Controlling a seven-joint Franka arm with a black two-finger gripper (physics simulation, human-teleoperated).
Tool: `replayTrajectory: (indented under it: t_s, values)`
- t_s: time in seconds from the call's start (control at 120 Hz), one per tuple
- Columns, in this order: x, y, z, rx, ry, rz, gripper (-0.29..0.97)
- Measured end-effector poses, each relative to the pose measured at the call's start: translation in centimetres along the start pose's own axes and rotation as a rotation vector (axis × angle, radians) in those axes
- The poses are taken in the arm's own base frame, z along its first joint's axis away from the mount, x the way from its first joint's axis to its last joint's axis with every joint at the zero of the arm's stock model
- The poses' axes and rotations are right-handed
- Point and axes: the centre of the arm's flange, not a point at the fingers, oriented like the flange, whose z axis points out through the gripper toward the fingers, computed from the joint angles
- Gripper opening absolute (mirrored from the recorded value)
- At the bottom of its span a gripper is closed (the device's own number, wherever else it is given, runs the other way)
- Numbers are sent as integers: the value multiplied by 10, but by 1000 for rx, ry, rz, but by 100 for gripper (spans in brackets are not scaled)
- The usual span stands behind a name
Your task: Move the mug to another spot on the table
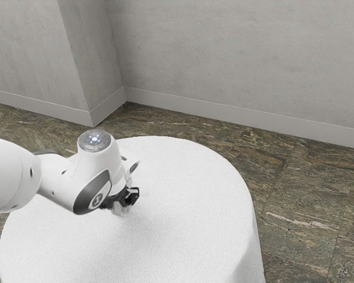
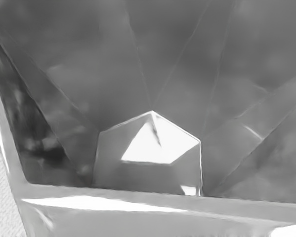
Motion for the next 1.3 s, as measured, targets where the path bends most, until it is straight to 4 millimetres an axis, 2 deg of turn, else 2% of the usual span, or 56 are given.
replayTrajectory:
  t_s: [0.142, 0.308, 0.533, 0.875, 1.05, 1.175, 1.3]
  values:
    - [-6, 4, -2, -6, 2, 10, 35]
    - [-6, 4, -11, -12, 24, 12, 53]
    - [1, 2, -21, -17, 54, 6, 63]
    - [17, 3, -45, -43, 104, -2, 67]
    - [57, 30, -93, -128, 188, -5, 67]
    - [108, 55, -152, -181, 216, -21, 68]
    - [148, 62, -181, -165, 157, -42, 68]
